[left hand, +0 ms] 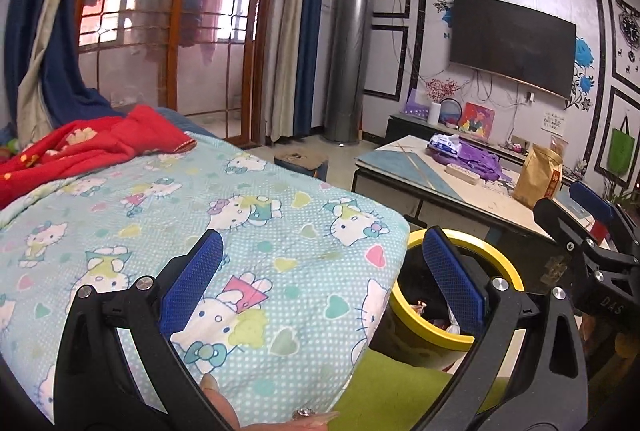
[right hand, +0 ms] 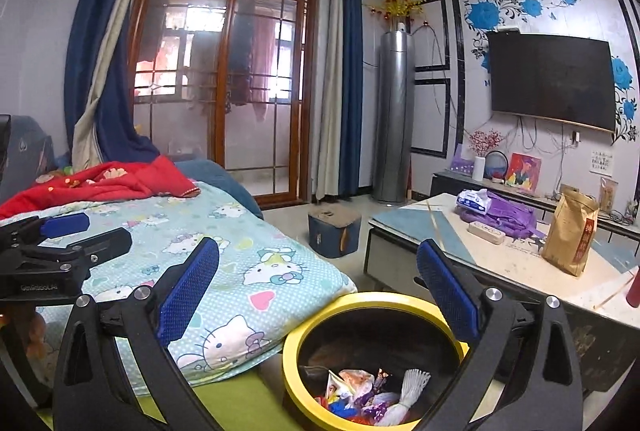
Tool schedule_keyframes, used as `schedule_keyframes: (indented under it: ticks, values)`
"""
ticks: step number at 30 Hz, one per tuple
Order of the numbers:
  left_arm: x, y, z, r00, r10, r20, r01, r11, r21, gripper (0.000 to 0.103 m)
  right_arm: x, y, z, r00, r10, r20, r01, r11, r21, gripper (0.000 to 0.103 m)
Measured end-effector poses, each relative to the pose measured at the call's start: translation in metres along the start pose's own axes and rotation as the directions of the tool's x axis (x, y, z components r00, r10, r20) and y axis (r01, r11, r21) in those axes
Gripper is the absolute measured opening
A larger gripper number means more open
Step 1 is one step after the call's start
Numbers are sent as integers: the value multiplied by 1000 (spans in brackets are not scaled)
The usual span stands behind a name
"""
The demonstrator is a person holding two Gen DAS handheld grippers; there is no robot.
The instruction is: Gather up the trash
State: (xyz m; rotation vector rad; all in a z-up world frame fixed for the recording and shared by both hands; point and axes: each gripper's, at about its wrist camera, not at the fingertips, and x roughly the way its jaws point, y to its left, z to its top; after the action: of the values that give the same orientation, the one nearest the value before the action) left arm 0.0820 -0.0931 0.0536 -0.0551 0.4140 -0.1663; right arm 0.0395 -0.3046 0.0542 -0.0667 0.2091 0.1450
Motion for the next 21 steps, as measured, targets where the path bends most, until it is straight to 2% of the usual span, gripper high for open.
schedule_keyframes:
  ticks: [10,21]
  values:
    - [4,0,-7,1000,-4,-6,4,1000,12,92,8,-2,-4,999,-11,-46,12,1000,14,97]
    - [4,0,-7,1000,-5,-6,5,1000,11,92,12,-4,-6,998,-21,-54,22,999,23,97]
